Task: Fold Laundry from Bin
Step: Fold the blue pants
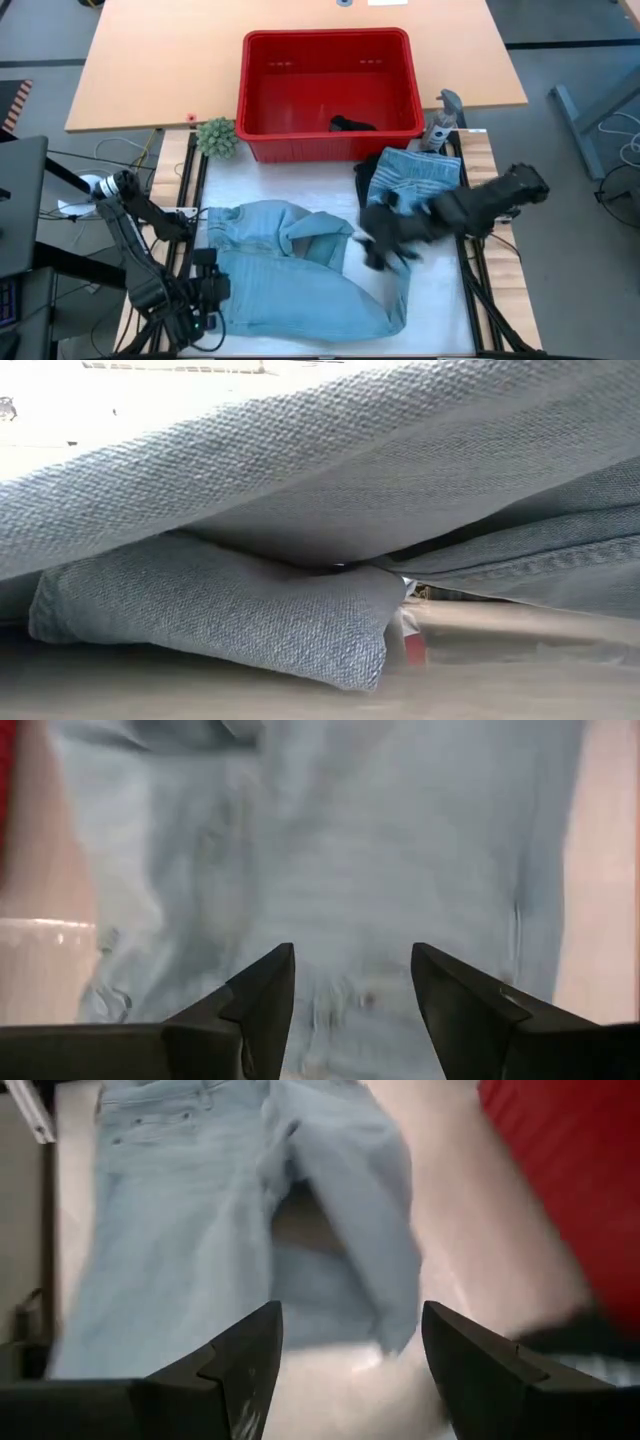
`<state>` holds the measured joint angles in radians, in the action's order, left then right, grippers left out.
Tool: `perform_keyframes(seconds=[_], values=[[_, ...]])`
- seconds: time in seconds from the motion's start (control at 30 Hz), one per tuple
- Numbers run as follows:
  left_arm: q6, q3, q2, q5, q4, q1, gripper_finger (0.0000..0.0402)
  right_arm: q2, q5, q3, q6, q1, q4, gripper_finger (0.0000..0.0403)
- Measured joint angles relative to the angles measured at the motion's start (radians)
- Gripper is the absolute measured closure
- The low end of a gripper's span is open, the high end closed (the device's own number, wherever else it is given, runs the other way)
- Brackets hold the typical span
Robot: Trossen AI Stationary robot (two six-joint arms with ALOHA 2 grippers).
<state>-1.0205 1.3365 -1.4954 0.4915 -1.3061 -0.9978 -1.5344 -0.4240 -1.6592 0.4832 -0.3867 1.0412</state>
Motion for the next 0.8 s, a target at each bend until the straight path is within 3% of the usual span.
perform_keyframes(seconds=[0.17,0.37,0.53,0.8], values=[[-0.015,0.0,0.061,0.12,0.073,0.067,0.0212,-0.085,0.267,0.0,-0.37,0.208,-0.176,0.0138],[0.045,-0.007,0.076,0.18,0.2,0.125,0.0212,-0.247,0.517,0.001,-0.648,0.334,-0.182,0.0138],[0.024,-0.183,0.075,0.149,0.413,0.155,0.0212,-0.354,0.637,0.0,-0.754,0.379,-0.214,0.0138],[-0.151,-0.489,0.075,0.126,0.711,0.203,0.0213,-0.433,0.682,-0.006,-0.808,0.447,-0.204,0.0138]])
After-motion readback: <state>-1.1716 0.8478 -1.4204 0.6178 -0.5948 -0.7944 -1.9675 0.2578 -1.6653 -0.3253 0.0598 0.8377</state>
